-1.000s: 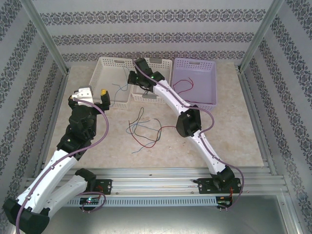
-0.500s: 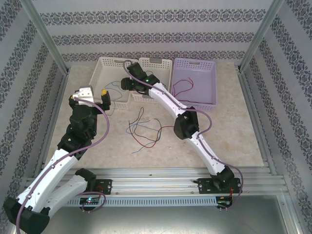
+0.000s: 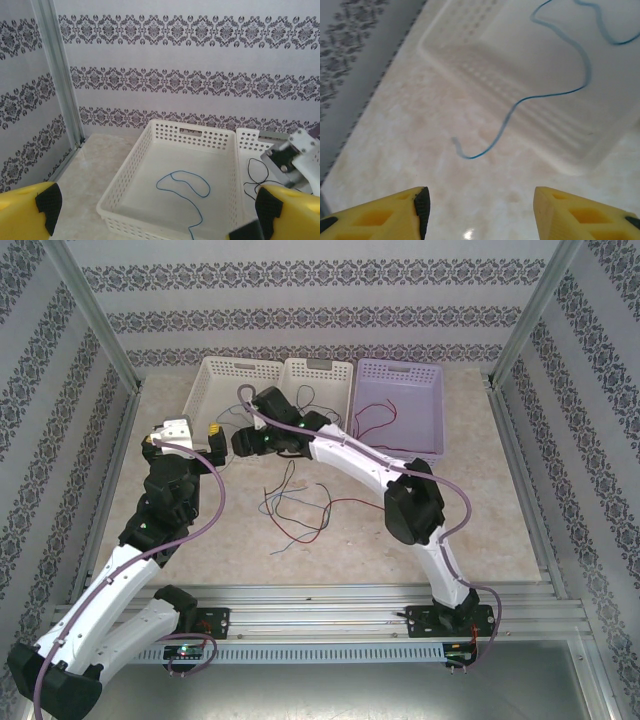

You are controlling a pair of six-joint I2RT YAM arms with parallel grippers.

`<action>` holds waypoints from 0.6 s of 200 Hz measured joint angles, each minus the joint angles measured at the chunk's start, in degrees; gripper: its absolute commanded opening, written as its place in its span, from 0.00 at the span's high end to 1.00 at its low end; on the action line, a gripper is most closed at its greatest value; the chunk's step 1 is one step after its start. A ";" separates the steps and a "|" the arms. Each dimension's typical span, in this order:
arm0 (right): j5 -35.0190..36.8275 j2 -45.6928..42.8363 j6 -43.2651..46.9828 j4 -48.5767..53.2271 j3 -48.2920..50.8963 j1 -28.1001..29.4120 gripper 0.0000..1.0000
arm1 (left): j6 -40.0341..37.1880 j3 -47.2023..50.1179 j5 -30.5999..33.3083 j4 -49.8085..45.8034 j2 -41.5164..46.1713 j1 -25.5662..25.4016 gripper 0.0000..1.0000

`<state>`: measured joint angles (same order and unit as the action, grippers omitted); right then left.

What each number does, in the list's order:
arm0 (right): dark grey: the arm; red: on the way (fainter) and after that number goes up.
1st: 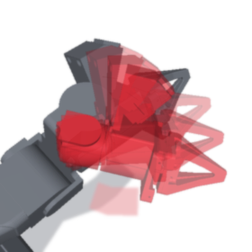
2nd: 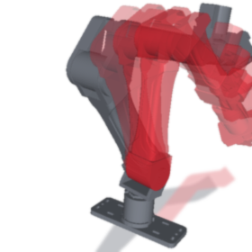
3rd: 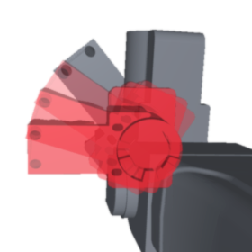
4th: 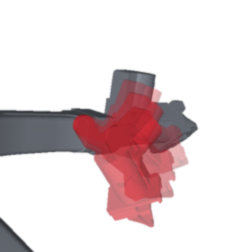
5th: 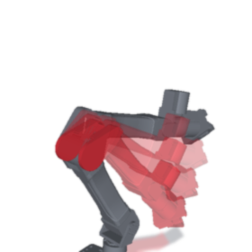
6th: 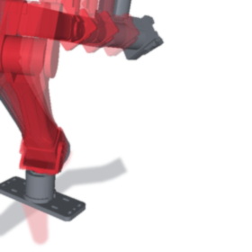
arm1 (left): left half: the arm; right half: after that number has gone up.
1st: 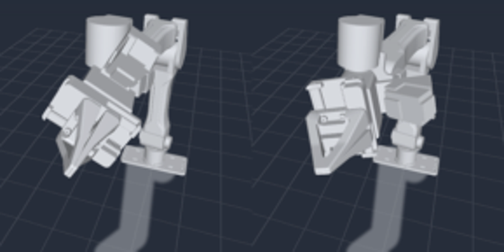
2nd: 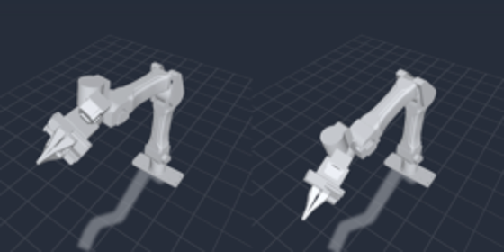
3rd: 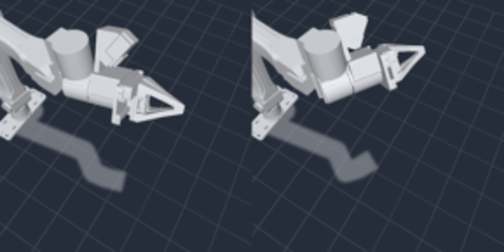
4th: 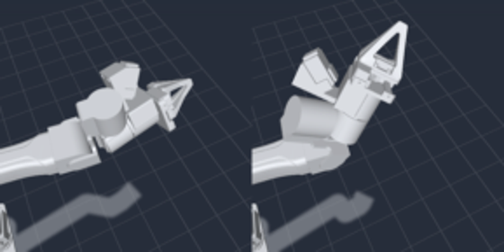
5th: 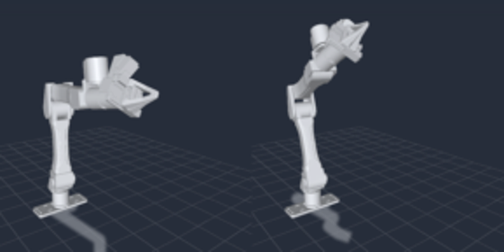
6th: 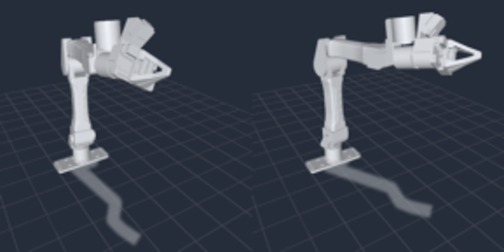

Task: Untangle the cables

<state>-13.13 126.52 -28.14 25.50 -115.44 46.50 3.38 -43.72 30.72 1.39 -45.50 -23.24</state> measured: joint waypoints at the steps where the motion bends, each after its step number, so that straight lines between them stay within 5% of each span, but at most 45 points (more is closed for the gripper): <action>1: -0.11 -0.07 -0.07 -0.20 0.22 0.04 0.43 | 0.00 0.00 0.00 0.00 0.02 0.00 0.00; 120: -3.82 8.11 -10.19 -20.65 6.45 2.12 0.44 | -0.20 0.00 0.90 0.42 0.76 0.00 0.00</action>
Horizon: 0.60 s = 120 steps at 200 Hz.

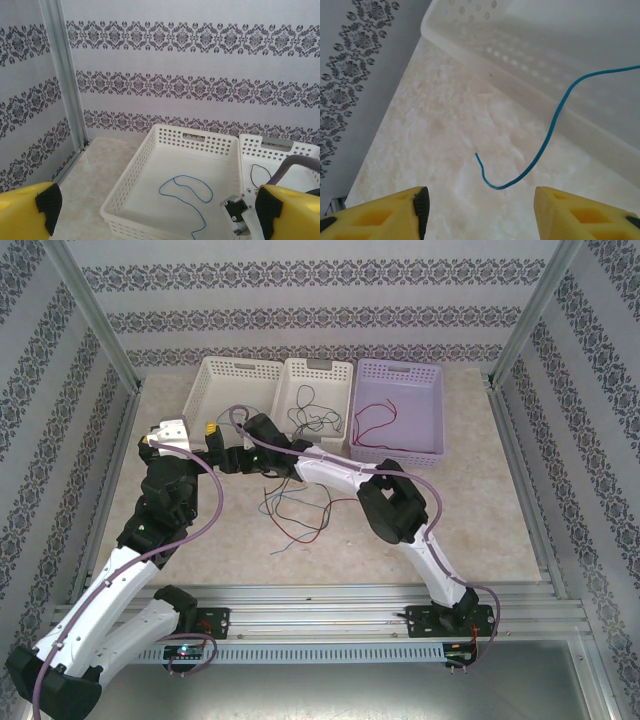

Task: Untangle the cables

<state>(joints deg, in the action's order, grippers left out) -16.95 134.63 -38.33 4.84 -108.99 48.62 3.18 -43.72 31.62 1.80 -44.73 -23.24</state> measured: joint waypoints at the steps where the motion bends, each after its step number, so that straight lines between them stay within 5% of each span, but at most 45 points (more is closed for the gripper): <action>1: 0.00 0.15 -0.07 -0.13 -0.02 0.00 0.44 | 0.00 0.00 0.00 0.00 0.00 0.00 0.00; 40: 1.01 3.96 -2.23 -1.49 -2.43 0.02 0.57 | -0.02 0.00 0.00 0.02 0.00 0.00 0.00; 84: 1.99 4.92 -4.07 -2.14 -3.80 0.02 0.92 | -0.13 0.00 0.00 0.04 -0.02 0.00 0.00; 120: 3.21 4.52 -3.45 -1.40 -3.82 0.02 1.00 | -0.22 0.00 0.02 0.11 -0.04 0.00 0.00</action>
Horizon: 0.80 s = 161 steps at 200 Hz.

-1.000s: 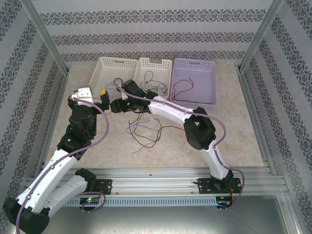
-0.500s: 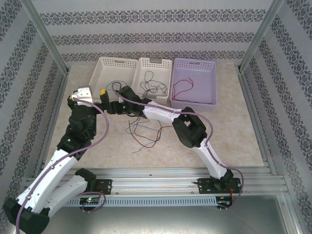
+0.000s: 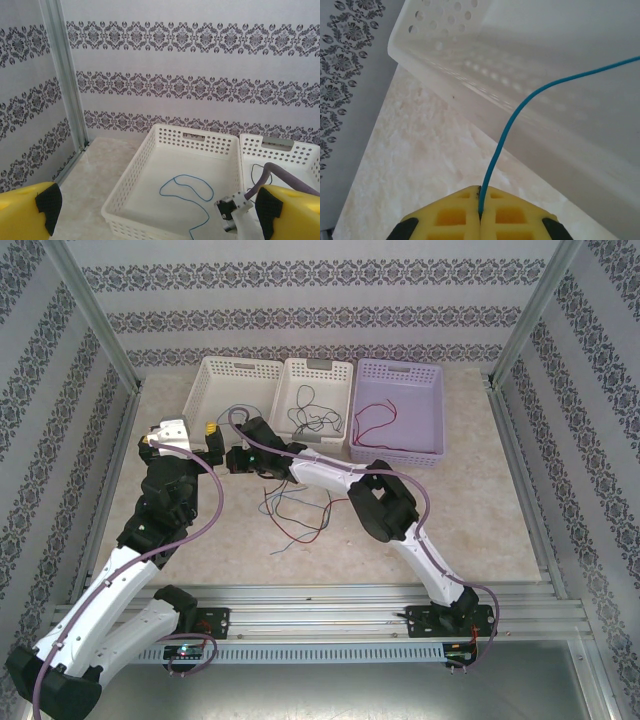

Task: Untangle the cables

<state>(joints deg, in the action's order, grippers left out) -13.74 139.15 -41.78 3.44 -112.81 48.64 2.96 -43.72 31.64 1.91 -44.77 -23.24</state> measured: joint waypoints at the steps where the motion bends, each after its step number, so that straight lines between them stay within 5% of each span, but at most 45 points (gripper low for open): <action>1: 0.02 -0.04 0.00 0.04 0.02 0.00 1.00 | 0.00 0.00 0.00 0.00 0.00 0.00 0.00; 71: 1.53 -6.23 1.01 3.04 -3.82 -0.92 0.99 | -0.02 0.00 -0.02 0.11 -0.02 0.00 0.00; 122: 0.20 11.13 1.97 16.52 -42.84 -5.20 0.75 | 0.00 0.00 -0.07 0.17 -0.42 0.00 0.00; 161: -0.26 15.19 2.10 22.47 -46.84 -8.07 0.50 | 0.00 0.00 -0.07 0.17 -0.52 0.00 0.00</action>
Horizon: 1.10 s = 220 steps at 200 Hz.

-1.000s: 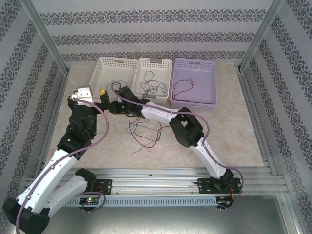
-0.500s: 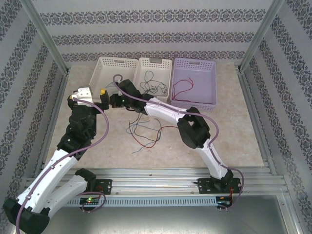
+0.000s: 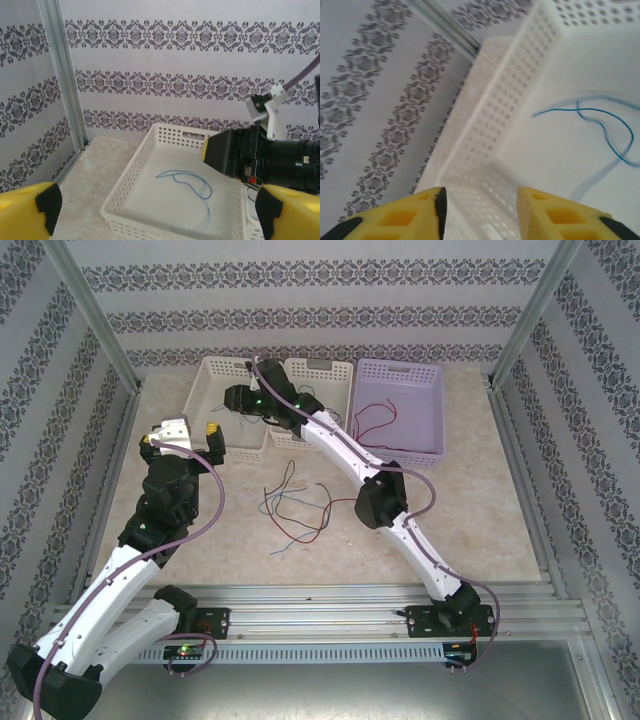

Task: Untangle the cables

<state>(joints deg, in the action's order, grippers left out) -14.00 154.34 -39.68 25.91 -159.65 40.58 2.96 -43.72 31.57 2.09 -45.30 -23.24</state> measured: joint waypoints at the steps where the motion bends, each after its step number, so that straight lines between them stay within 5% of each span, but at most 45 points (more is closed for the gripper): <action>1: -0.04 0.04 0.02 0.24 0.04 -0.07 0.50 | 0.00 0.00 0.00 -0.02 0.00 0.00 0.00; 49: -0.39 -6.86 7.54 6.36 10.71 -0.20 0.43 | 0.00 0.00 -0.02 -0.02 -0.13 0.00 0.00; 89: 1.79 -34.16 12.41 0.33 45.62 2.12 0.41 | 0.02 0.00 -0.50 -0.04 -1.44 0.00 0.00; 138: 4.59 -59.58 13.57 -8.81 72.91 2.73 0.41 | 0.17 0.00 -2.75 -0.33 -3.67 0.00 0.00; 178: 5.66 -57.90 12.66 -14.51 87.58 4.39 0.41 | 0.33 0.00 -3.98 -1.01 -5.35 0.00 0.00; 220: 7.37 -48.17 12.50 -15.54 86.75 5.95 0.41 | 0.33 -0.02 -4.63 -1.44 -7.37 0.00 0.00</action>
<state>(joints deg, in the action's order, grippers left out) -6.63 106.17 -27.18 10.37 -72.90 46.52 3.29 -43.75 26.94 0.64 -52.66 -23.24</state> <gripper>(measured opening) 0.589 0.999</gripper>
